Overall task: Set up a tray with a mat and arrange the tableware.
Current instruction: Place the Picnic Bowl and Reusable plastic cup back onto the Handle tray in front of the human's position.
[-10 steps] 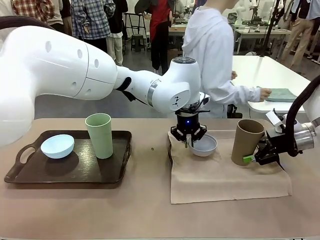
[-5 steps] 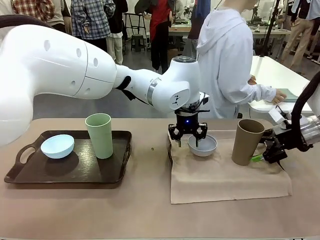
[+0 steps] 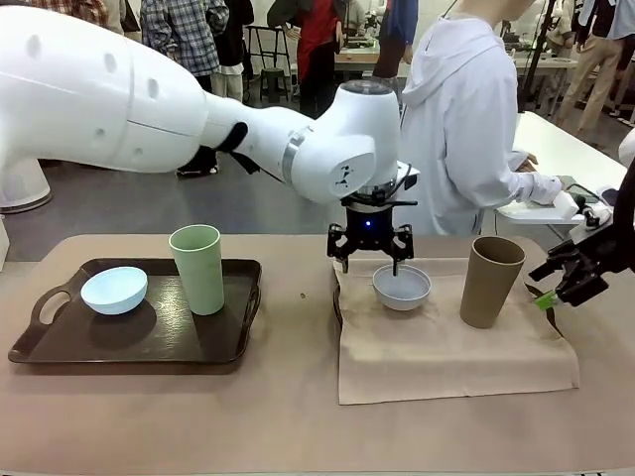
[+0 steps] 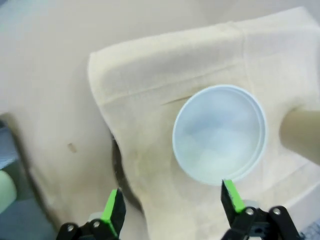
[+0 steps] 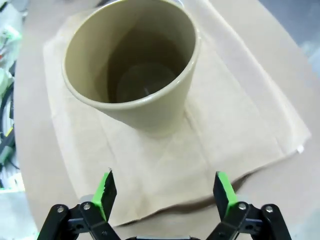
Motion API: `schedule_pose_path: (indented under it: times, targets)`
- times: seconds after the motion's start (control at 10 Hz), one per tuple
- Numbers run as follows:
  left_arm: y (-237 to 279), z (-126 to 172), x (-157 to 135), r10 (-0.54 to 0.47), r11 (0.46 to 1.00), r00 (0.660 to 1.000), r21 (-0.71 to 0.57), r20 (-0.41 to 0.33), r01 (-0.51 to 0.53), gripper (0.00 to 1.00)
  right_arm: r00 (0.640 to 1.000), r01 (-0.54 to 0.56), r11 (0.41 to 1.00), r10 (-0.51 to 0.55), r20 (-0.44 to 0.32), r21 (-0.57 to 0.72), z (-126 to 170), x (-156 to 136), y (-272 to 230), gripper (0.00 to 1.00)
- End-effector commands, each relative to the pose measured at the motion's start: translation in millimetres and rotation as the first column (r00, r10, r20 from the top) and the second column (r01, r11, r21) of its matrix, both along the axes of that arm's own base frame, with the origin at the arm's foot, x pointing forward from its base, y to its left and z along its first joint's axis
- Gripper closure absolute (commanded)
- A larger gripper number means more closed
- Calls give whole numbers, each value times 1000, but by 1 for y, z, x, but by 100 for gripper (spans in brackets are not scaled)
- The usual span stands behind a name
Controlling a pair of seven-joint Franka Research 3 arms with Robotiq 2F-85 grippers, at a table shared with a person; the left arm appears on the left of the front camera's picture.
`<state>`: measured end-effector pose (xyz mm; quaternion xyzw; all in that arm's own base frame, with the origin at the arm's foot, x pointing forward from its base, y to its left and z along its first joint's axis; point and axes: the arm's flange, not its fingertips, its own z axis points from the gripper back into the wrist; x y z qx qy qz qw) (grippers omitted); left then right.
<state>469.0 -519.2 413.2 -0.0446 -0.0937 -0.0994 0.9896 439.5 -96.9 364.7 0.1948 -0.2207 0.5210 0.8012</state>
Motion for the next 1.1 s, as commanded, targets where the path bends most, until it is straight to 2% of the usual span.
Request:
schedule_pose_path:
  times: [0.0, 0.3, 0.5, 0.7, 0.8, 0.9, 1.0]
  targets:
    - [29, 29, -34, -43, 997, 995, 67, 94, 36, 0, 989, 124, 984, -132, -58, -130, 36, -12, 28, 0]
    - [45, 84, -60, -62, 992, 985, 119, 163, 43, 0, 939, 333, 910, -344, 0, -249, 98, -14, 62, 0]
    - [55, 120, -73, -46, 993, 974, 115, 222, 21, 0, 896, 416, 826, -444, 16, -381, 130, -17, 88, 0]
    - [71, 143, -77, -11, 994, 972, 109, 235, -15, 0, 852, 476, 720, -521, 61, -504, 154, -20, 108, 0]
    - [82, 150, -79, 12, 994, 973, 103, 231, -36, 0, 840, 484, 709, -540, 47, -513, 165, -21, 118, 0]
    - [92, 155, -77, 33, 994, 976, 97, 213, -55, 0, 841, 477, 732, -541, 12, -486, 177, -23, 124, 0]
    - [98, 155, -75, 48, 993, 982, 102, 181, -67, 0, 859, 440, 773, -510, -35, -457, 181, -25, 121, 0]
